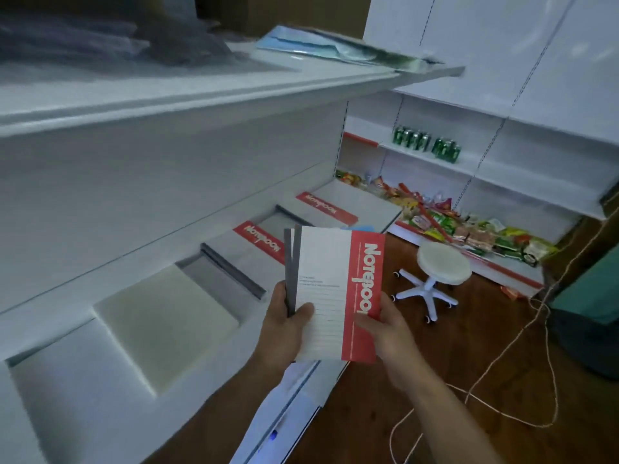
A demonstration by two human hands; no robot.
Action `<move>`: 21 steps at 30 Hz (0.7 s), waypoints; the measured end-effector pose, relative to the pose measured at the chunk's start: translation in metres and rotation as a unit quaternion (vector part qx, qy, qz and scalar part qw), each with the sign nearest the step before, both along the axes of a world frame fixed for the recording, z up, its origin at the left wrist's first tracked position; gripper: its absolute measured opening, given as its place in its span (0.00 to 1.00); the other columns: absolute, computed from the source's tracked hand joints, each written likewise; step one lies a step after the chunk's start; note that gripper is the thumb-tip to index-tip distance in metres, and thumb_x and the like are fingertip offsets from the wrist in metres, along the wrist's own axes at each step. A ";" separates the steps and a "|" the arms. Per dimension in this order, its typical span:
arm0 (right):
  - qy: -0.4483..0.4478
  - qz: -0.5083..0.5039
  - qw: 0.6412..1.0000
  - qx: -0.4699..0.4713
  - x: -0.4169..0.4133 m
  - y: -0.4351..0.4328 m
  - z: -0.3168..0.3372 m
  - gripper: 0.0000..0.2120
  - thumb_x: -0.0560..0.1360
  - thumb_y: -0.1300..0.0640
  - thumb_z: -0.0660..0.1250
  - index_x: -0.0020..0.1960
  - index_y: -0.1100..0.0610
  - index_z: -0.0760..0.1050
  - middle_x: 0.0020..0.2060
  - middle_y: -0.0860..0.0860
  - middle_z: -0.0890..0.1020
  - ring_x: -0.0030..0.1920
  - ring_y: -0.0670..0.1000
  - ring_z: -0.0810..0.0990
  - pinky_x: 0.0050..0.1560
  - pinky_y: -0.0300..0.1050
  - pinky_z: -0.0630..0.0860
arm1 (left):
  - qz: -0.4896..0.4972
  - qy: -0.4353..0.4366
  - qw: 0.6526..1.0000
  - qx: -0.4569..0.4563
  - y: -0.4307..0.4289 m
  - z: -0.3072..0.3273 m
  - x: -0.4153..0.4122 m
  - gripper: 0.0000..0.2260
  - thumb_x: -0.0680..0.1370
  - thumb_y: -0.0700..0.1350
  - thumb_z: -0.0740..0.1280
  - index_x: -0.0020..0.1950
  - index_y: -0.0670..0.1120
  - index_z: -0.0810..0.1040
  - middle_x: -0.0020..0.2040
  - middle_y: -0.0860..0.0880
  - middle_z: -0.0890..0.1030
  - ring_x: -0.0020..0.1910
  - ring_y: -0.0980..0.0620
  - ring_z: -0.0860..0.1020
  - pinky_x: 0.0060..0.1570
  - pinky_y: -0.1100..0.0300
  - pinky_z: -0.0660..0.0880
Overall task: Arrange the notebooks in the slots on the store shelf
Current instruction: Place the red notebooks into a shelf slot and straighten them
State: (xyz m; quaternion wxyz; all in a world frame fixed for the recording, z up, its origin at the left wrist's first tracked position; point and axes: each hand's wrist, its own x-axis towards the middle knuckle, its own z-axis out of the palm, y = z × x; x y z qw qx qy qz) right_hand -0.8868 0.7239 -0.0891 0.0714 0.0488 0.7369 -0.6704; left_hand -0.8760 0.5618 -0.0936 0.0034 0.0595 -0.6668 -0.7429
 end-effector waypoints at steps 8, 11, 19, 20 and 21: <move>0.003 0.052 0.999 -0.015 -0.136 0.013 0.011 0.13 0.78 0.62 0.64 0.58 0.47 0.76 0.51 0.47 0.84 0.54 0.50 0.83 0.59 0.56 0.76 | 0.072 -0.018 0.997 0.022 0.019 0.000 -0.125 0.16 0.81 0.37 0.62 0.57 0.60 0.70 0.58 0.54 0.79 0.58 0.52 0.77 0.61 0.51 0.73; 0.006 0.058 0.998 0.020 -0.185 0.013 0.010 0.14 0.77 0.64 0.64 0.57 0.48 0.73 0.48 0.44 0.84 0.51 0.47 0.82 0.51 0.46 0.77 | 0.110 -0.020 0.993 0.025 0.025 -0.003 -0.164 0.15 0.80 0.37 0.62 0.56 0.58 0.70 0.56 0.54 0.79 0.55 0.54 0.77 0.56 0.55 0.75; 0.061 0.160 0.974 0.149 -0.327 0.034 -0.003 0.15 0.79 0.52 0.63 0.64 0.44 0.65 0.53 0.41 0.75 0.50 0.42 0.77 0.54 0.44 0.73 | 0.263 -0.068 0.962 -0.033 0.073 -0.013 -0.262 0.12 0.81 0.38 0.59 0.59 0.54 0.69 0.47 0.53 0.79 0.42 0.55 0.78 0.33 0.69 0.73; 0.070 0.176 0.967 0.172 -0.343 0.038 -0.005 0.15 0.79 0.50 0.62 0.65 0.45 0.66 0.52 0.41 0.75 0.48 0.41 0.76 0.52 0.42 0.72 | 0.274 -0.081 0.957 -0.049 0.078 -0.016 -0.273 0.12 0.81 0.38 0.59 0.58 0.55 0.68 0.46 0.53 0.79 0.41 0.54 0.77 0.33 0.69 0.74; 0.080 0.190 0.960 0.191 -0.358 0.041 -0.005 0.15 0.80 0.49 0.61 0.66 0.46 0.66 0.51 0.41 0.75 0.46 0.40 0.76 0.49 0.40 0.72 | 0.285 -0.092 0.951 -0.079 0.081 -0.023 -0.284 0.12 0.80 0.37 0.60 0.56 0.55 0.69 0.47 0.52 0.78 0.45 0.52 0.78 0.39 0.66 0.75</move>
